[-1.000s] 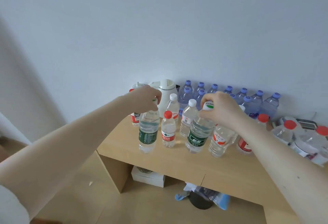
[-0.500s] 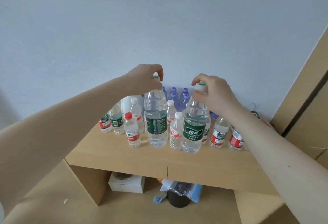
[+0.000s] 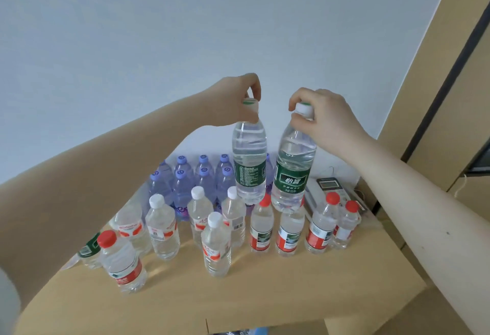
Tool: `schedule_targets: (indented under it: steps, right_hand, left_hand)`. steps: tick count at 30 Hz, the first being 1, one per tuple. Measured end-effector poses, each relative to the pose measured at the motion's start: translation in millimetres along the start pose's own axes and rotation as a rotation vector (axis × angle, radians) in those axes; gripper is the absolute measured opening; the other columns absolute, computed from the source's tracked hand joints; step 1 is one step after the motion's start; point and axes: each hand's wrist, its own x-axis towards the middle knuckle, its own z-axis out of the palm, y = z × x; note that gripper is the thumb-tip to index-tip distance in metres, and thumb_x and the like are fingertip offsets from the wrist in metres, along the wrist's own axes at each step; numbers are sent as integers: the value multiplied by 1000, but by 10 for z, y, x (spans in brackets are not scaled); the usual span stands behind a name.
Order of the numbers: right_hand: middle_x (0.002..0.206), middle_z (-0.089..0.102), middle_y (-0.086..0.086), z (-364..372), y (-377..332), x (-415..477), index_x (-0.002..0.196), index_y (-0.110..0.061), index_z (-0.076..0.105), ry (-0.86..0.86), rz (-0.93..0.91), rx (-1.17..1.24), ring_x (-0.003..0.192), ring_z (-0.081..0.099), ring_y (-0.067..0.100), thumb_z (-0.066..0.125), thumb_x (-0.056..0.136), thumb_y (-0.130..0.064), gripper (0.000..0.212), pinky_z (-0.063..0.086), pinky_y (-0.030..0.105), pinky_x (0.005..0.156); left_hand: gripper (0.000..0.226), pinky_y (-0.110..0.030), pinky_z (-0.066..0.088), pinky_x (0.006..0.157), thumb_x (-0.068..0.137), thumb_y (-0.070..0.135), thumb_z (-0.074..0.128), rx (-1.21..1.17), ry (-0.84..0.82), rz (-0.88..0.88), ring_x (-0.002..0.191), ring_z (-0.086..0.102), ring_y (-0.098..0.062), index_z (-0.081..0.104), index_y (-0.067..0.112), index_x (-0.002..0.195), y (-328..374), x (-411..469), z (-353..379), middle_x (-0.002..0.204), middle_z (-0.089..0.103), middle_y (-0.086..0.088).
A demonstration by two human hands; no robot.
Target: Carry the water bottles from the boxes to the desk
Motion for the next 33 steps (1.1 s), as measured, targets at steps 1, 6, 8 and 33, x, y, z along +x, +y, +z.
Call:
schedule_targets:
  steps: [1, 6, 8, 33]
  right_hand:
    - [88, 50, 9, 29, 59, 87, 100, -17, 63, 2, 14, -9, 79, 45, 24, 61, 85, -18, 15, 24, 30, 64]
    - [90, 49, 8, 235, 346, 392, 98, -15, 63, 8, 61, -42, 83, 44, 23, 66, 82, -16, 16, 23, 31, 64]
    - [87, 47, 5, 321, 456, 489, 96, -16, 63, -35, 91, -48, 83, 44, 23, 67, 81, -16, 16, 29, 24, 61]
    - [87, 45, -3, 1550, 1853, 1030, 99, -19, 67, -618, 154, -23, 88, 50, 19, 69, 76, -19, 23, 35, 25, 62]
  left_hand:
    - [27, -24, 37, 53, 82, 9, 66, 11, -20, 19, 61, 44, -13, 49, 17, 101, -35, 136, 20, 92, 58, -9]
    - [32, -13, 32, 46, 78, 6, 67, 92, -103, 142, 63, 44, -6, 54, 12, 107, -174, 709, 189, 102, 61, -10]
    - [33, -12, 32, 44, 75, 6, 69, 137, -143, 167, 65, 44, -7, 55, 14, 104, -228, 865, 276, 104, 59, -8]
    - [28, -18, 30, 55, 77, -2, 61, 271, -572, 54, 86, 50, -20, 66, 15, 100, -963, 1935, 1868, 97, 47, -2]
